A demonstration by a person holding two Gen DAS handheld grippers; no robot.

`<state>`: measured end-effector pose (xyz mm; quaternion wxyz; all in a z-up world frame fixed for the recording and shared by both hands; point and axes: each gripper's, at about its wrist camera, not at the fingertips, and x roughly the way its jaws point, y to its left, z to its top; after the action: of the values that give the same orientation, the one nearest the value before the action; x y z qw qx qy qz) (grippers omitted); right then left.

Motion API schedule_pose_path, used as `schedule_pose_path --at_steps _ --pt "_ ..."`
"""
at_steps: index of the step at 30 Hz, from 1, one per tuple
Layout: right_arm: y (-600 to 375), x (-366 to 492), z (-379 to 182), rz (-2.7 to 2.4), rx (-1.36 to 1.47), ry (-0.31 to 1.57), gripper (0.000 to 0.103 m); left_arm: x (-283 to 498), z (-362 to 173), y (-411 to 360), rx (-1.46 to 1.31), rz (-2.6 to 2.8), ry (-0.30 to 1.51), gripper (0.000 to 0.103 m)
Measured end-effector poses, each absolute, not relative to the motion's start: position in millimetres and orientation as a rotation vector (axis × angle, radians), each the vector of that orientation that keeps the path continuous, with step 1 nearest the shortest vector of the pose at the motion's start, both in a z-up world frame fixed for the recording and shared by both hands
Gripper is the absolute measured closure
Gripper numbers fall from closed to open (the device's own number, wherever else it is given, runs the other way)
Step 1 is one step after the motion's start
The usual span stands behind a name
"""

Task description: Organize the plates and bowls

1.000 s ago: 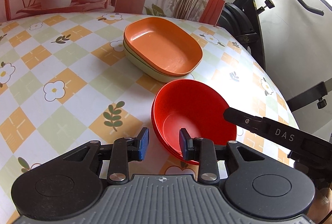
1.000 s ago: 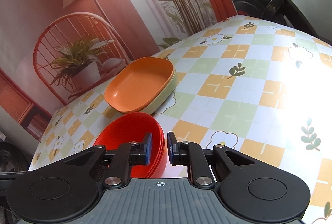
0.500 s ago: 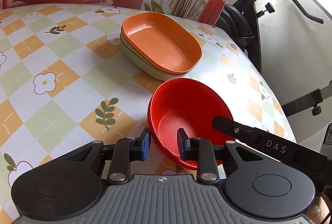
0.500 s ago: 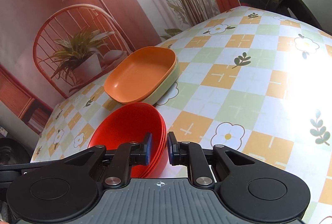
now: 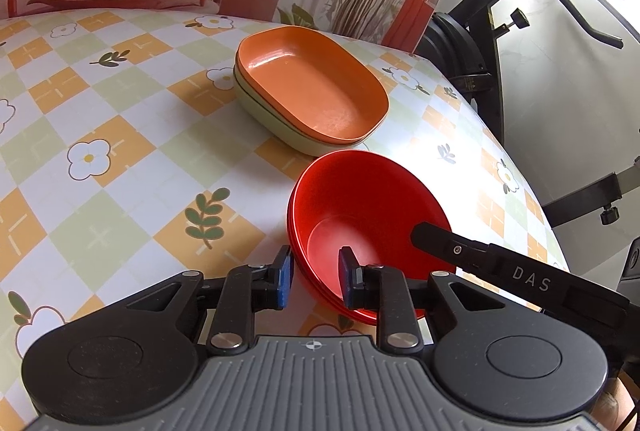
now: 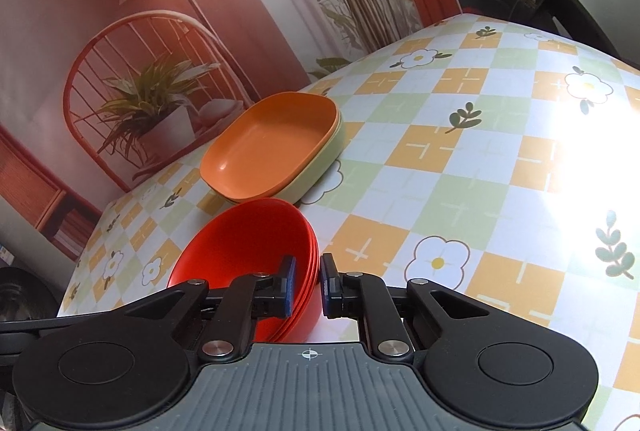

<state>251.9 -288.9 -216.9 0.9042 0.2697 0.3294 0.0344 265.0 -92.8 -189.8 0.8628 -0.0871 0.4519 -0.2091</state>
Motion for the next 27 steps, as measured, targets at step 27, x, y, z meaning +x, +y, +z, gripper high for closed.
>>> schedule_pose_path --at_steps 27 --pt "-292 251 -175 0.070 0.548 0.591 0.093 260 -147 -87 -0.188 -0.484 0.827 0.078"
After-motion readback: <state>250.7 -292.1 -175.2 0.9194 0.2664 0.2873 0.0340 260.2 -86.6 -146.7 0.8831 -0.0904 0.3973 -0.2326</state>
